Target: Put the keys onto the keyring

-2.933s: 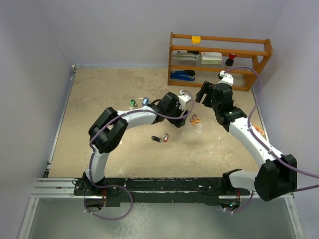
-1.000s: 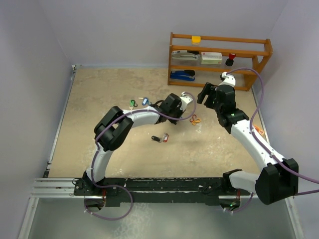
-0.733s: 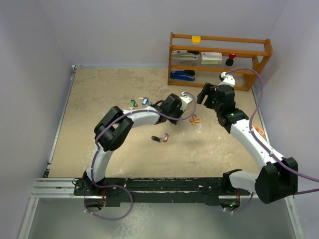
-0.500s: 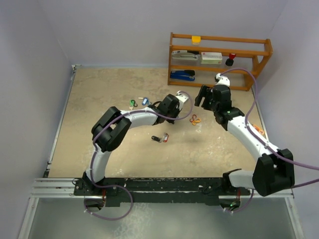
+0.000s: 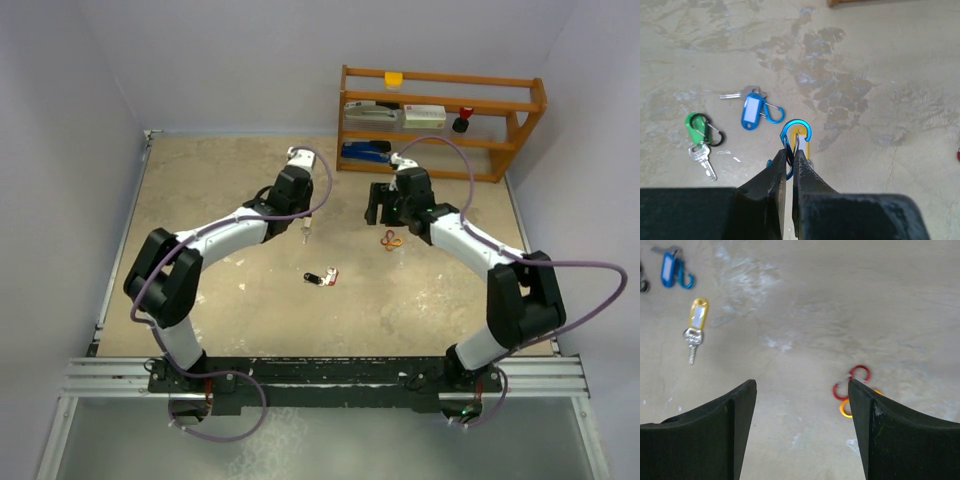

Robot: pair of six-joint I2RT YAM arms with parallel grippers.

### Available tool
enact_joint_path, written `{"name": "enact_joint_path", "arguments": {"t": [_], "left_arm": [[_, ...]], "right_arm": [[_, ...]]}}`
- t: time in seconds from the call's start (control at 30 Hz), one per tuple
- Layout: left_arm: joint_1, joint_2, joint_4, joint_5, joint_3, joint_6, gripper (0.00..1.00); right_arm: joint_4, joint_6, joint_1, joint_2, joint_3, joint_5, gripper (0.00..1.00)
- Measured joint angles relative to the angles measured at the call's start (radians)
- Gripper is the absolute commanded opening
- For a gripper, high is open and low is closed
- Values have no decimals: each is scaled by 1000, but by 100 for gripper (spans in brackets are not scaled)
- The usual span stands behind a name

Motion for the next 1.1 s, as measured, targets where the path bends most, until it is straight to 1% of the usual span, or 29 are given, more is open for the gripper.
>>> {"name": "enact_joint_path", "arguments": {"t": [0.17,0.27,0.57,0.77,1.1], "left_arm": [[26,-40,-2,-40,-30,-44,0],[43,-40,-19,-56,-37,-62,0],[65,-60,-43,-63,-40,-88,0],[74,-66,-43,-59,-45,-103,0],[84,-66,-43,-48,-52,-111,0]], "right_arm": [[-27,-32,103,98,91,-34,72],[-44,-50,154,137,109,-59,71],[-92,-101,269,149,62,-64,58],[-112,-119,323,149,16,-63,51],[-111,-138,383,150,-2,-64,45]]}}
